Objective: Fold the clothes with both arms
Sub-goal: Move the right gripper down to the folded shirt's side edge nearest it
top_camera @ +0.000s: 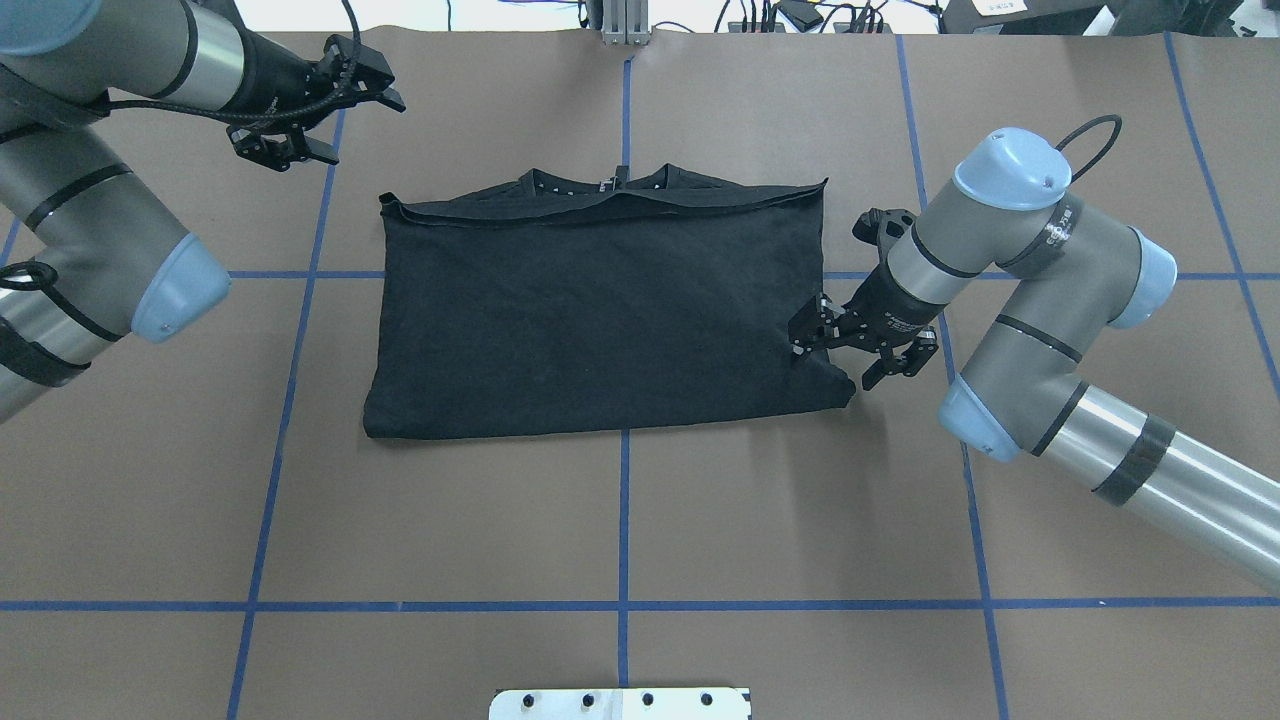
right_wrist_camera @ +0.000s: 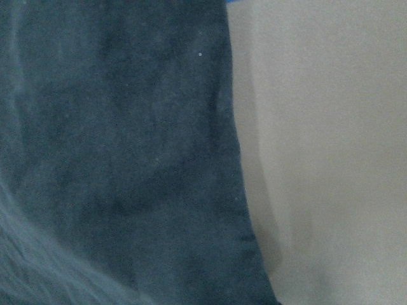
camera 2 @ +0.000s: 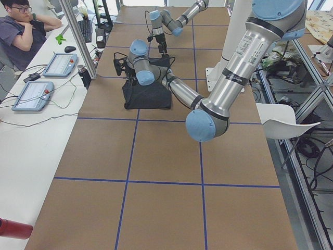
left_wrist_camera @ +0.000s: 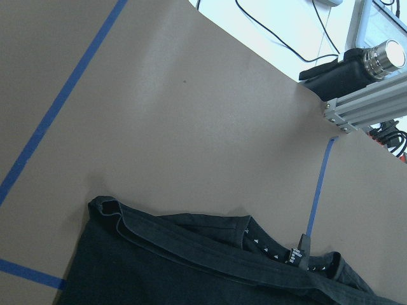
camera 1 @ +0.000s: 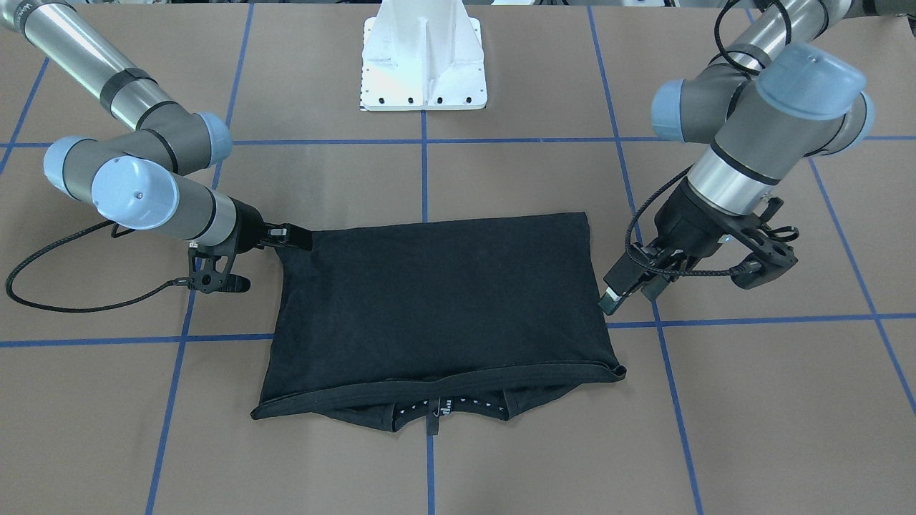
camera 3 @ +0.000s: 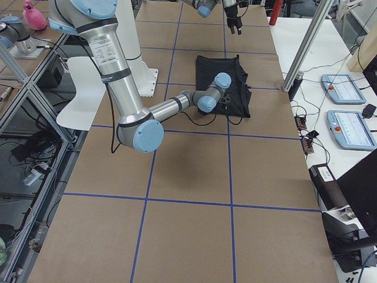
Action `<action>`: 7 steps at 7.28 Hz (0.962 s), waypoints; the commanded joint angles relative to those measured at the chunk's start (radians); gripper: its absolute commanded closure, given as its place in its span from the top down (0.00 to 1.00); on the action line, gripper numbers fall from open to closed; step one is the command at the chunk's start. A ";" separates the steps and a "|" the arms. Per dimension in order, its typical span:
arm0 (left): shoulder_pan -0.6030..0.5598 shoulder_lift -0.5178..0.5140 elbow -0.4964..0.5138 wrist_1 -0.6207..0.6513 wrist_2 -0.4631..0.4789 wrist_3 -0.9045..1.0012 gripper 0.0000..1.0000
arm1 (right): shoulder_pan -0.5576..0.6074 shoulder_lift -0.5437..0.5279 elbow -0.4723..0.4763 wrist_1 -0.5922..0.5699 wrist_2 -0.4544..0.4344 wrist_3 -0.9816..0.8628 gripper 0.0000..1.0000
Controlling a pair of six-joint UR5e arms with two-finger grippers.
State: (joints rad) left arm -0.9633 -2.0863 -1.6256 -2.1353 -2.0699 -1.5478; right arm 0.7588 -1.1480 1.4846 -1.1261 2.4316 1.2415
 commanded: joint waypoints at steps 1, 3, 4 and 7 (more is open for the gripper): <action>0.000 0.000 -0.002 0.000 0.001 0.000 1.00 | -0.021 -0.004 -0.012 -0.001 -0.022 -0.001 1.00; 0.000 0.000 -0.002 0.000 0.001 0.000 1.00 | -0.026 -0.001 -0.017 -0.001 -0.031 0.001 0.87; 0.000 0.000 -0.002 -0.002 0.001 0.002 1.00 | -0.027 0.001 -0.015 -0.001 -0.035 0.001 0.54; 0.000 0.002 0.000 0.000 0.002 0.000 1.00 | -0.021 0.004 -0.015 -0.003 -0.031 -0.001 0.00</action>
State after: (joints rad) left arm -0.9633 -2.0852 -1.6263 -2.1355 -2.0690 -1.5476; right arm 0.7331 -1.1465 1.4694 -1.1257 2.3924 1.2412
